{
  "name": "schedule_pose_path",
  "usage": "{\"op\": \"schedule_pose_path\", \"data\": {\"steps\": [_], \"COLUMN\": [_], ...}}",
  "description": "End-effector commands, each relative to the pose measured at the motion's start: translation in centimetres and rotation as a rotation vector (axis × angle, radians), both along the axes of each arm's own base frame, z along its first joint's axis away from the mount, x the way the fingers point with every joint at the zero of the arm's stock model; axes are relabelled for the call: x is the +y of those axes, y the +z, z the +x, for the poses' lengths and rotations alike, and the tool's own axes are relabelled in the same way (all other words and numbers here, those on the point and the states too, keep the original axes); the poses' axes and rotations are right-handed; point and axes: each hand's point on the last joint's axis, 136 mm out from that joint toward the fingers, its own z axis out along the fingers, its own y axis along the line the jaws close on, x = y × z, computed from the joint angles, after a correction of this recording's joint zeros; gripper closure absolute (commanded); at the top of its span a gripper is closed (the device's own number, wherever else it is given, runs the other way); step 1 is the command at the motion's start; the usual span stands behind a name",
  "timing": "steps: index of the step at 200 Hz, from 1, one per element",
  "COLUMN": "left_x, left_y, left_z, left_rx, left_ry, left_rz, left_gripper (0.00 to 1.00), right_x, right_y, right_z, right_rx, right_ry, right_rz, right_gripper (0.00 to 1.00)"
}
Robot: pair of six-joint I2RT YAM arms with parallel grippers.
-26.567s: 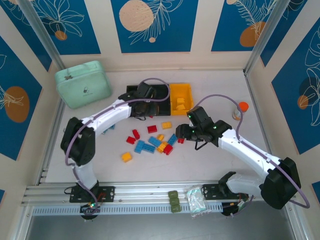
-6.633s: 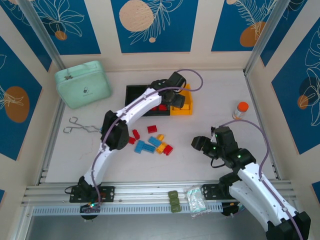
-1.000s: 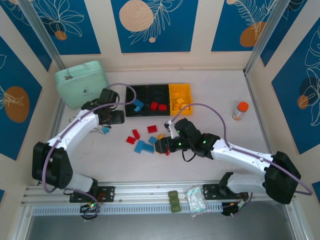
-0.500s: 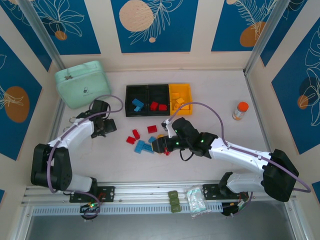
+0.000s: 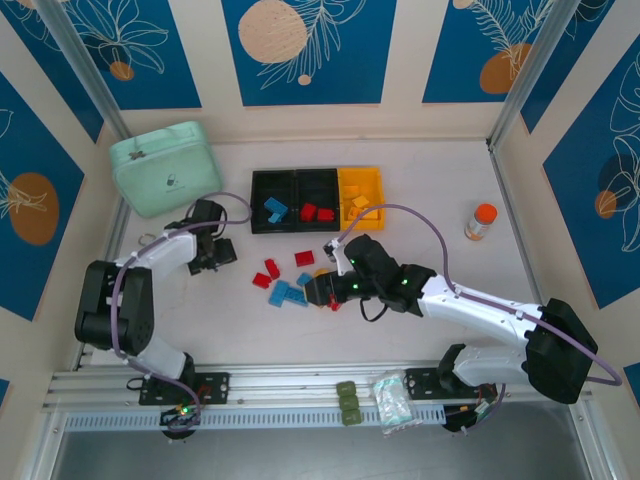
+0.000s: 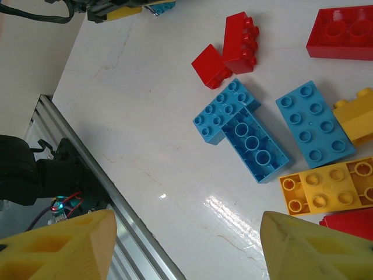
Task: Sort the legos into containers by color
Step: Pick up the lego from the middle-left of the table, then place the lego in the container.
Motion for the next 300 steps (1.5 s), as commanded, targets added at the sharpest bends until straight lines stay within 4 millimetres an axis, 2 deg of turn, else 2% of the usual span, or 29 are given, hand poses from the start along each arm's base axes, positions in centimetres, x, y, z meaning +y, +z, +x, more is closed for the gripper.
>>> {"op": "schedule_pose_path", "data": {"steps": [1, 27, 87, 116, 127, 145, 179, 221, 270, 300], "left_x": [-0.5, -0.6, -0.3, -0.3, -0.4, -0.5, -1.2, -4.0, -8.1, -10.5], "left_y": [0.7, 0.7, 0.0, -0.9, -1.0, -0.6, 1.5, 5.0, 9.1, 10.3], "left_z": [1.4, 1.5, 2.2, 2.6, 2.6, 2.8, 2.7, 3.1, 5.4, 7.6], "left_rx": [-0.034, -0.028, 0.004, 0.038, 0.043, 0.032, -0.008, -0.077, -0.157, -0.176], "left_ry": [0.011, 0.002, -0.024, -0.041, -0.049, -0.055, -0.087, -0.162, -0.246, -0.284], "left_rz": [-0.044, -0.047, -0.007, 0.006, 0.011, 0.009, -0.003, -0.058, -0.099, -0.106], "left_gripper": [0.34, 0.39, 0.41, 0.51, 0.58, 0.61, 0.66, 0.68, 0.68, 0.67], "right_x": [-0.1, 0.0, 0.4, 0.1, 0.0, -0.1, 0.1, 0.4, 0.0, -0.6], "right_y": [1.1, 0.8, 0.6, 0.5, 0.4, 0.4, 0.4, 0.7, 0.5, 0.5], "right_z": [0.4, 0.6, 0.8, 0.8, 0.8, 0.7, 0.8, 1.0, 0.7, 0.5], "right_rx": [-0.030, -0.021, -0.009, -0.009, -0.007, -0.007, -0.006, -0.008, -0.006, -0.013], "right_ry": [0.002, 0.006, 0.012, 0.005, 0.002, -0.003, -0.002, 0.001, -0.016, -0.032], "right_rz": [0.008, 0.008, 0.008, 0.006, 0.005, 0.005, 0.012, 0.025, 0.024, 0.016], "right_gripper": [0.34, 0.34, 0.34, 0.34, 0.34, 0.34, 0.34, 0.34, 0.34, 0.34]}}
